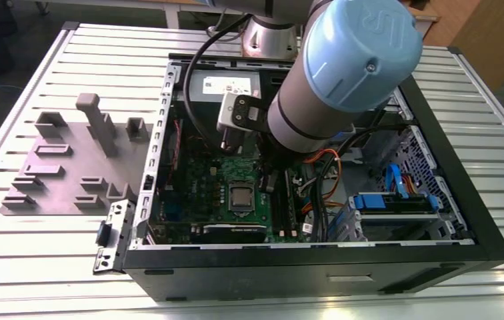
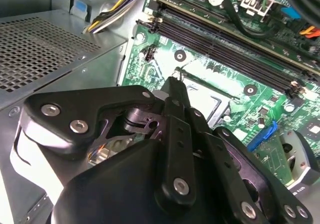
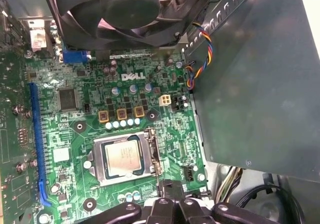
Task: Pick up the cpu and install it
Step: 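Install the first cpu locking lever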
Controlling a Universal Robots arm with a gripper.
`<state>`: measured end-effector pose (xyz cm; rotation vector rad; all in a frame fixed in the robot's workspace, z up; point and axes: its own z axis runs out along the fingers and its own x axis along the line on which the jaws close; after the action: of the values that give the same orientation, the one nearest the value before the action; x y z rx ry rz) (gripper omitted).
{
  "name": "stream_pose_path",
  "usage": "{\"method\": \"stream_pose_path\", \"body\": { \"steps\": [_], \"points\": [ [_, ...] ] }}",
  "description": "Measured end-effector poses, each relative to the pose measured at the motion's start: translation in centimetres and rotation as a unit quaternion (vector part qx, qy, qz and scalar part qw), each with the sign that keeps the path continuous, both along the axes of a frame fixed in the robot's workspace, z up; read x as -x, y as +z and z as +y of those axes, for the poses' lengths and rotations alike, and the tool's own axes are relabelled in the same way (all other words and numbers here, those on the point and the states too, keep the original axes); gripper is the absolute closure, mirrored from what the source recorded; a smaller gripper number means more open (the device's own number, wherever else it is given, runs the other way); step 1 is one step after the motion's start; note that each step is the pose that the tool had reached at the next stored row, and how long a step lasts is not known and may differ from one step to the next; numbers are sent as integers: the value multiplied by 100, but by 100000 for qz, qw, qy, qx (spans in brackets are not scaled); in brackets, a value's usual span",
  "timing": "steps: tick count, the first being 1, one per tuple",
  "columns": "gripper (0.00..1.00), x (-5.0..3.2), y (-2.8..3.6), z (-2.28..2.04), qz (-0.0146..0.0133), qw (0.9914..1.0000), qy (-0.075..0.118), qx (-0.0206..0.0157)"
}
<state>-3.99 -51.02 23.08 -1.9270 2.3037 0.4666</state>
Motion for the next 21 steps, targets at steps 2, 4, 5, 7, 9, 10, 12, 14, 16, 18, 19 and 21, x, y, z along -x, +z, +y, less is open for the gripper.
{"method": "stream_pose_path", "body": {
  "steps": [2,4,5,7,9,10,12,14,16,18,19,21],
  "points": [
    [89,0,0,-2,-240,100000,0,87],
    [89,0,1,-4,-341,99999,-4,101],
    [89,0,1,-5,-345,99999,-1,97],
    [89,0,1,-7,-347,99999,3,100],
    [89,0,0,-7,-348,99999,5,99],
    [89,0,0,-7,-349,99999,3,99],
    [89,0,0,-7,-348,99999,5,100],
    [89,0,0,-7,-348,99999,6,99],
    [89,0,0,-7,-347,99999,7,119],
    [89,0,0,-7,-352,99999,10,190],
    [89,0,0,-7,-348,99999,15,418],
    [89,1,1,-6,-351,99987,7,1591]
  ]
}}
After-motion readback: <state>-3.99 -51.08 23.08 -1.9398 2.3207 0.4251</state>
